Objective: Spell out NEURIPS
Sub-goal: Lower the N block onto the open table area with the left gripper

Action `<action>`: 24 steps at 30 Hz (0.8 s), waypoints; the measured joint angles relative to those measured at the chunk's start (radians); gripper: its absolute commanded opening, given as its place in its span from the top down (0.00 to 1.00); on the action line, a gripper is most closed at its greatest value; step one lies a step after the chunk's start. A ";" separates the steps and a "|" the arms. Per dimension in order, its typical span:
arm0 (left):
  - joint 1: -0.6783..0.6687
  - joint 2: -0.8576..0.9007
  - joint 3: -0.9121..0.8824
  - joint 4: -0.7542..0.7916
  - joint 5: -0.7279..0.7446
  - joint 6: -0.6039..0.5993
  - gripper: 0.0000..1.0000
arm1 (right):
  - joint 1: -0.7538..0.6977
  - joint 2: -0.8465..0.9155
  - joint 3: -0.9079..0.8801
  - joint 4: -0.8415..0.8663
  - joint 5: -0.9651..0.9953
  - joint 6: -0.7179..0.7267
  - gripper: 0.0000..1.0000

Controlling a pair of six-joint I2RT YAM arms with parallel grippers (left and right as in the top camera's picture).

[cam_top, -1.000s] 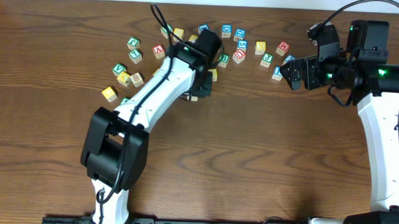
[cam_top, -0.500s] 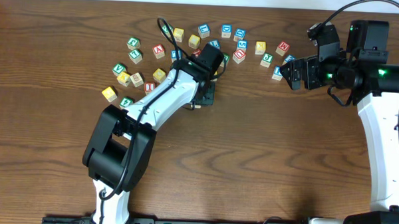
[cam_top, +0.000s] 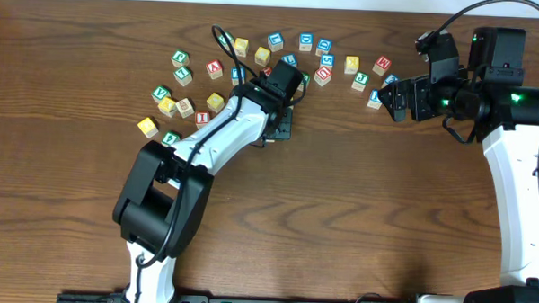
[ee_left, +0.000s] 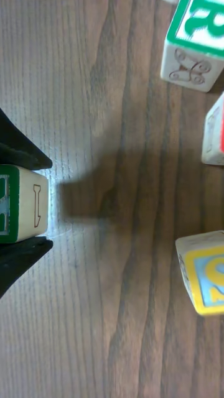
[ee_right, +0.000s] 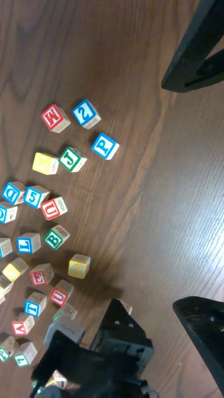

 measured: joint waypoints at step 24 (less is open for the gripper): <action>0.000 0.043 -0.003 0.029 0.000 -0.041 0.69 | 0.000 0.000 0.000 0.000 0.000 0.000 0.01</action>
